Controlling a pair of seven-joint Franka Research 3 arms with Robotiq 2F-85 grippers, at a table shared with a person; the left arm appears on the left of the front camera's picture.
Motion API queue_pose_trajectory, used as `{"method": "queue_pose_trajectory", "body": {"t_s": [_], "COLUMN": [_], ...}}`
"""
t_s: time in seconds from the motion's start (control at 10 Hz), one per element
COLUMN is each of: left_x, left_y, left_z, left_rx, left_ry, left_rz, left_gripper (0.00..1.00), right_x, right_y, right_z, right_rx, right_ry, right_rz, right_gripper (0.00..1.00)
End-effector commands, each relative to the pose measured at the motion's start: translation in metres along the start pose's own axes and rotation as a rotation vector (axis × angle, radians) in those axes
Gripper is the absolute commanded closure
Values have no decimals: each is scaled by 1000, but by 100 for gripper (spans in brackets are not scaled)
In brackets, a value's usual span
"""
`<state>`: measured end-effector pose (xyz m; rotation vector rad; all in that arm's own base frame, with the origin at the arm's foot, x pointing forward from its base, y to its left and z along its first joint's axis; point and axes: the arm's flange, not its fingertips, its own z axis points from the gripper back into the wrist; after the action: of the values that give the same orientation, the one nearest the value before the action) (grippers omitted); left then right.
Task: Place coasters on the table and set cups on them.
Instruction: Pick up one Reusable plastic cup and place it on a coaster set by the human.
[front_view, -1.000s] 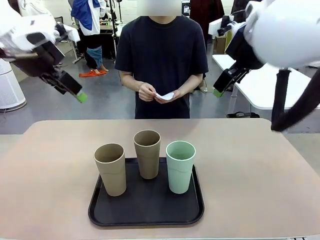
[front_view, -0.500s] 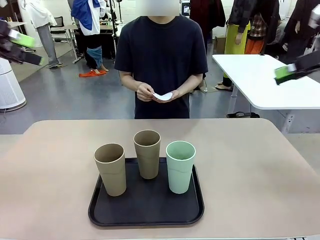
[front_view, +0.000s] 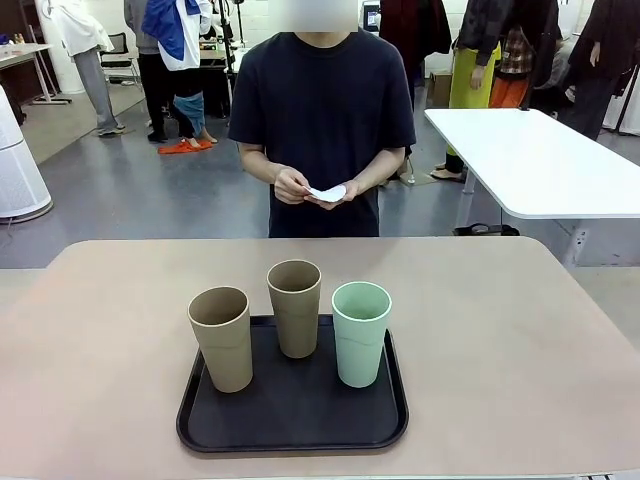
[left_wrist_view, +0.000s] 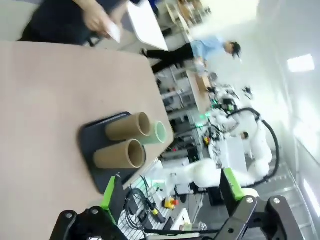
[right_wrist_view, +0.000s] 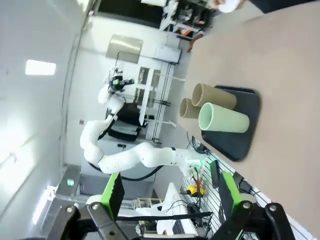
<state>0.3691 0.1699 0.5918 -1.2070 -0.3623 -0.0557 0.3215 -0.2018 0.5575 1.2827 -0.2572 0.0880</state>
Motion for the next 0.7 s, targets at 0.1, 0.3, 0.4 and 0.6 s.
{"method": "queue_pose_trajectory", "body": {"t_s": [0.1,0.3,0.4,0.6], "left_x": [-7,-17,-21,-27], "left_y": [4,19,24,41], "left_z": [28,43,47,51], "left_rx": [109,188,201,218], "left_ry": [-32,-34,-36,-29], "left_rz": [61,53,54,57], "left_gripper": [0,0,0,0], "right_x": [2,5,5,2], "right_y": [14,12,12,5], "right_z": [15,27,29,33], "right_rx": [-104,-149,-148,-56], "right_ry": [-28,-46,-45,-27], "right_rz": [-61,-112,-123,-149], "right_gripper": [0,0,0,0]}}
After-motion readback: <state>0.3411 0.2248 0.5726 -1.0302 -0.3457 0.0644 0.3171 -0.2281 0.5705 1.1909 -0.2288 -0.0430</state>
